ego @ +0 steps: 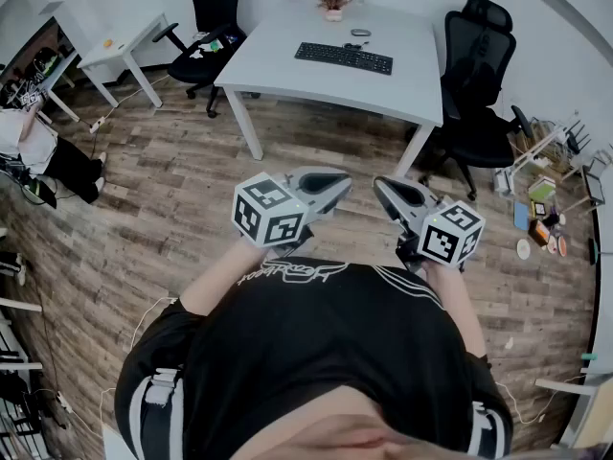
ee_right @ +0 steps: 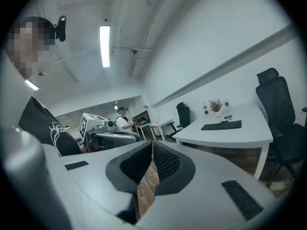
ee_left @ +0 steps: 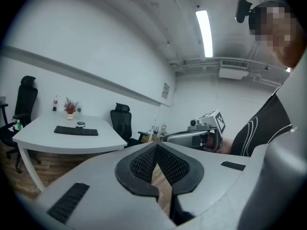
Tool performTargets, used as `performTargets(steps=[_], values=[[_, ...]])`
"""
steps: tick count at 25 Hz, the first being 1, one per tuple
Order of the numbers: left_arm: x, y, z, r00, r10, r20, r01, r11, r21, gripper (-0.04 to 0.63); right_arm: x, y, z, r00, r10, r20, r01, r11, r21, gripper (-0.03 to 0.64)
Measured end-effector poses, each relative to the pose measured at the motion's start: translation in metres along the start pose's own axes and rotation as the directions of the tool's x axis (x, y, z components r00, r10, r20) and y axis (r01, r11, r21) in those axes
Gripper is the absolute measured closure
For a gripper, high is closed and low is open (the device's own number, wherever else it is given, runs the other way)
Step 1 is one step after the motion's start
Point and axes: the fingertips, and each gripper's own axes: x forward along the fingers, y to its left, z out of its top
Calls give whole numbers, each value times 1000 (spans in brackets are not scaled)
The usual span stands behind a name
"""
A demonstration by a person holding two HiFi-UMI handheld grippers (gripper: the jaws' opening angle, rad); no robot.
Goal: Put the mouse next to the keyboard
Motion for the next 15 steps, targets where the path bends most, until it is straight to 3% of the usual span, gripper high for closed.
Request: performTargets(steps=[7,15], values=[[-15,15,-11,999,23,-24,-22,999,47,588,19,7,-4,1000,-17,-10,17,1000,-11,601],[-42,34,-11,1000,24,-19,-23,999,42,588,45,21,5,999,-40,24,40,999,-18,601]])
